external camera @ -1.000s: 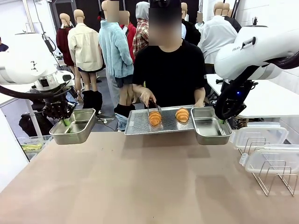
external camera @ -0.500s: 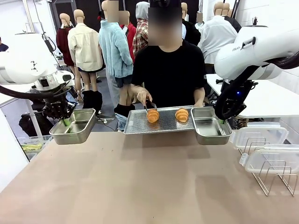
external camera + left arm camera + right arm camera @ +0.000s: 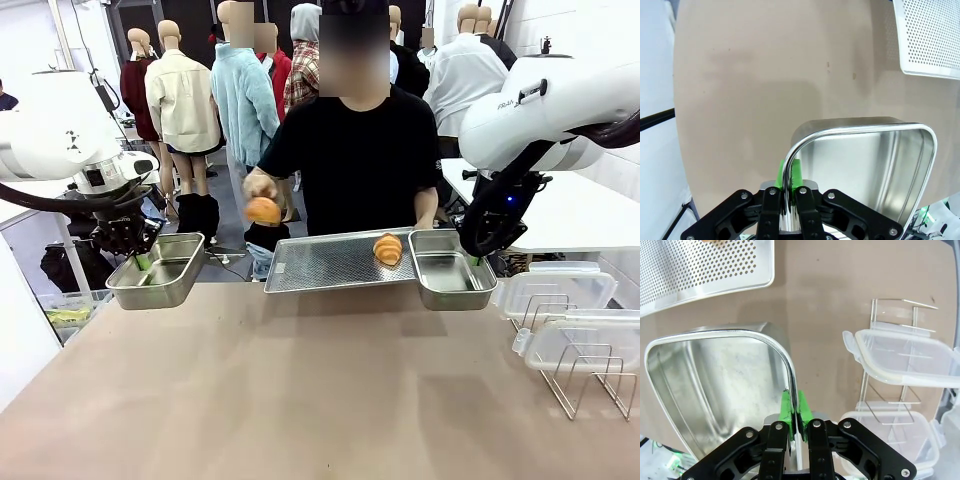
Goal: Place the bread in airtight containers.
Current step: Once an object is inside an Airtight Container , place the container in the center of the table.
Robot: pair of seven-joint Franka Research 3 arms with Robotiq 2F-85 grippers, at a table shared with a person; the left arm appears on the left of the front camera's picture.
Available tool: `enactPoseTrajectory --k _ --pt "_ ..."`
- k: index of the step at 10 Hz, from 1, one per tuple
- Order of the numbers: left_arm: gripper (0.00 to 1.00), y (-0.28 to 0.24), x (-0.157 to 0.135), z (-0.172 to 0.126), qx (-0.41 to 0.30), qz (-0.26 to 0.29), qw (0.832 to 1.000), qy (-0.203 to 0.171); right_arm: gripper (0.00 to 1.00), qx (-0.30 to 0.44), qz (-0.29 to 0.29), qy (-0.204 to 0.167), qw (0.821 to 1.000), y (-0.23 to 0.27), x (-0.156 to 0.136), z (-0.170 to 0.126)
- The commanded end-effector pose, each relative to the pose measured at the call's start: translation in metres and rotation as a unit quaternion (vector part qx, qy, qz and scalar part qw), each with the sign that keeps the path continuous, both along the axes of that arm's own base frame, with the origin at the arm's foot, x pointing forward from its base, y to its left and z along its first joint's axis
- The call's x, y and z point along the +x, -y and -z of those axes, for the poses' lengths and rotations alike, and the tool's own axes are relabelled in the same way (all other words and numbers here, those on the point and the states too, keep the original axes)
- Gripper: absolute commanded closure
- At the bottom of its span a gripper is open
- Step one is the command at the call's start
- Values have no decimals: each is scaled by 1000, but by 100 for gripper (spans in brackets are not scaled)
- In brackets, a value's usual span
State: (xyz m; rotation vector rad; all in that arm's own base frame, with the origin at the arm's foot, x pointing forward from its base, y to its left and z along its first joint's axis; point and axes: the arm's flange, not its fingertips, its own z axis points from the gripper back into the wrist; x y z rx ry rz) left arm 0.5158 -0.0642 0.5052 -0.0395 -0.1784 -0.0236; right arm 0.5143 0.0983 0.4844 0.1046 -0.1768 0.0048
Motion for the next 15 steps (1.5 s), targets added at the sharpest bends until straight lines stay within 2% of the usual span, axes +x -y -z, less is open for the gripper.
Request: enactPoseTrajectory --k 1,15 --pt "100 -3 -2 -1 7 1 1000 12 100 1 0 3 1000 0 -1 -3" --pt "100 -3 -2 -1 7 1 1000 12 100 1 0 3 1000 0 -1 -3"
